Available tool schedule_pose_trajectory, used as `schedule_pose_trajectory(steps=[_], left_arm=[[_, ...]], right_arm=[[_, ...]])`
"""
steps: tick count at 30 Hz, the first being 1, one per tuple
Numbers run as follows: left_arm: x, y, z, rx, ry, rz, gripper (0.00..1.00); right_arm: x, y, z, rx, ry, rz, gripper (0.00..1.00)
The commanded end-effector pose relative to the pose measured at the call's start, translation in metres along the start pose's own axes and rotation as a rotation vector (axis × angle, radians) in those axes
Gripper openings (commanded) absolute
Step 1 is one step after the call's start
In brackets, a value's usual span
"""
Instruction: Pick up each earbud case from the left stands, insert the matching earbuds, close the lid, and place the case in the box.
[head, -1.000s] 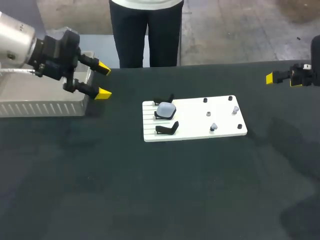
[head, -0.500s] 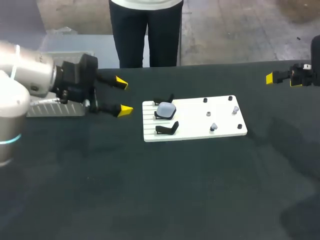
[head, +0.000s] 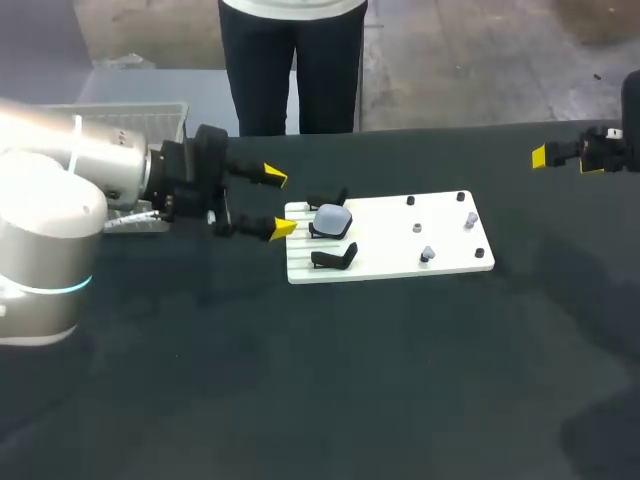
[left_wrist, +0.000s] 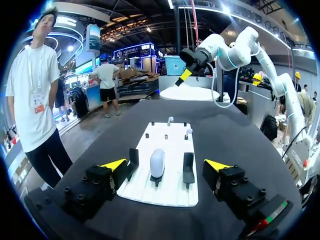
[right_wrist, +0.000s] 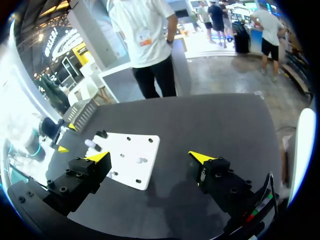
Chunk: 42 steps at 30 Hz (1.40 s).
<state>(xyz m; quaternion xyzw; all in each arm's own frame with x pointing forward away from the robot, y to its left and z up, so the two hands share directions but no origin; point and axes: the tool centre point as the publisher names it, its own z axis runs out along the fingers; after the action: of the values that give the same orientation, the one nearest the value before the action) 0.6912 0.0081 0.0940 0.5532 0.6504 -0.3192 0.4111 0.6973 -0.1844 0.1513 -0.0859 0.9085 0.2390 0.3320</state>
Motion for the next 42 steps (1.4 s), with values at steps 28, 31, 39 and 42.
schedule_pose_trajectory(steps=[28, 31, 39, 42], left_arm=[[0.03, 0.019, 0.052, 0.085, -0.056, 0.021, 1.0], [0.03, 0.02, 0.056, 0.082, -0.063, 0.014, 1.0], [0.028, 0.018, 0.065, 0.087, -0.053, 0.018, 1.0], [0.026, 0.015, 0.068, 0.094, -0.048, 0.022, 1.0]], right_arm=[[0.0, -0.001, 0.001, -0.004, 0.001, -0.001, 1.0], [0.0, -0.001, 0.001, -0.004, 0.001, -0.001, 1.0], [0.0, -0.001, 0.001, -0.004, 0.001, -0.001, 1.0], [0.0, -0.001, 0.001, -0.004, 0.001, -0.001, 1.0]])
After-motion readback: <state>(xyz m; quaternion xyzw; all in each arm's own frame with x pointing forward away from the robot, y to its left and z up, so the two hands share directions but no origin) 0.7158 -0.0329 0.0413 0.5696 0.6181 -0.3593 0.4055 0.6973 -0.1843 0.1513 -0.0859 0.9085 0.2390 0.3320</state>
